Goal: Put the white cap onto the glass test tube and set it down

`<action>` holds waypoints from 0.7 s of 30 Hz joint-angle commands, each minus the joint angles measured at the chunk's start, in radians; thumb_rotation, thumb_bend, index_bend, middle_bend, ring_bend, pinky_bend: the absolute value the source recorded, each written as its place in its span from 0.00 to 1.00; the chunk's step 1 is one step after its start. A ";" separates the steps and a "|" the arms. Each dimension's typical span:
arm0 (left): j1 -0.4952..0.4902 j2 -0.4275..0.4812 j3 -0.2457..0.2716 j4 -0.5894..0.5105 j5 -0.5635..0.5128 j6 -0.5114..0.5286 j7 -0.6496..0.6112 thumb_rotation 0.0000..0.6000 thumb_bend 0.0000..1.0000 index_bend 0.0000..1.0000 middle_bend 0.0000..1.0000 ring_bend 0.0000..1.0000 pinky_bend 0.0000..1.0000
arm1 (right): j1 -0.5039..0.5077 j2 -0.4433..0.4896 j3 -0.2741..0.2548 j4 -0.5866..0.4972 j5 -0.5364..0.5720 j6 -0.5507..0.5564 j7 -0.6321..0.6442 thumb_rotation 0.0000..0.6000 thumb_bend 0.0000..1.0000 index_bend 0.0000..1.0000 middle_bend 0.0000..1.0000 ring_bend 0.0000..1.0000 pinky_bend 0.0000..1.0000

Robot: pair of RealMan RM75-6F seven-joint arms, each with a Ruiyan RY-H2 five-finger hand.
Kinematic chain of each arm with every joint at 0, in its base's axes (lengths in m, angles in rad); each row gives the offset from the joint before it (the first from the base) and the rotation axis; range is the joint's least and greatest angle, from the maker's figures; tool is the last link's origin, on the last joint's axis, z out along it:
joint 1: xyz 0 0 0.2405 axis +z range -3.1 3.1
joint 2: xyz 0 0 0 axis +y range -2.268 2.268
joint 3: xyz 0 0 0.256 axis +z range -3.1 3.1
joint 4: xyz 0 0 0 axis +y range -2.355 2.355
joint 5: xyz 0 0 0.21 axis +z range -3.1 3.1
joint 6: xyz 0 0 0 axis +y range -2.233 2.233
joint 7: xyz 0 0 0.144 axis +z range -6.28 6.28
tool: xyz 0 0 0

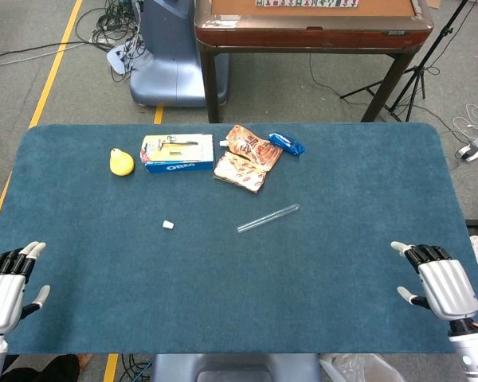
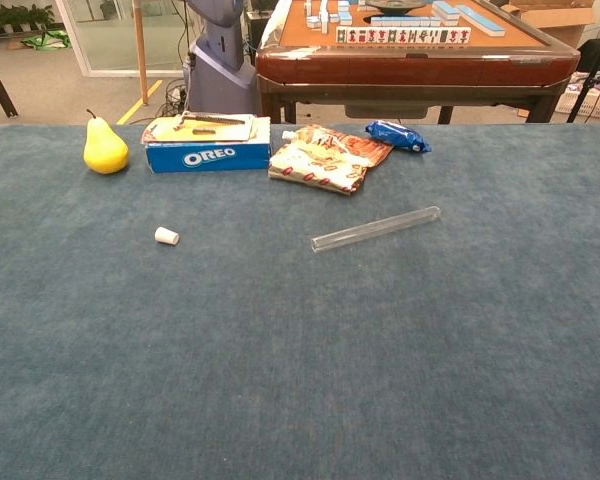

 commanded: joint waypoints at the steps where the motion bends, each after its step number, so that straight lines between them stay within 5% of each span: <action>1: -0.049 0.015 -0.016 0.006 0.009 -0.064 -0.013 1.00 0.26 0.16 0.18 0.21 0.20 | 0.006 0.007 0.007 -0.010 0.006 -0.006 -0.009 1.00 0.12 0.25 0.40 0.35 0.33; 6: -0.143 0.023 -0.043 0.032 0.001 -0.195 -0.059 1.00 0.26 0.20 0.31 0.39 0.29 | 0.016 0.016 0.017 -0.029 0.009 -0.016 -0.033 1.00 0.13 0.25 0.40 0.36 0.33; 10: -0.233 0.016 -0.065 0.059 -0.010 -0.319 -0.091 1.00 0.26 0.21 0.47 0.51 0.50 | 0.027 0.022 0.028 -0.043 0.017 -0.027 -0.051 1.00 0.13 0.25 0.40 0.36 0.33; 17: -0.387 -0.021 -0.100 0.091 -0.106 -0.558 -0.063 1.00 0.26 0.22 0.86 0.91 0.93 | 0.036 0.019 0.045 -0.069 0.038 -0.031 -0.102 1.00 0.13 0.25 0.40 0.36 0.33; 21: -0.457 -0.050 -0.118 0.110 -0.198 -0.676 -0.037 1.00 0.28 0.17 0.95 1.00 1.00 | 0.035 0.026 0.052 -0.081 0.048 -0.027 -0.116 1.00 0.13 0.25 0.40 0.36 0.33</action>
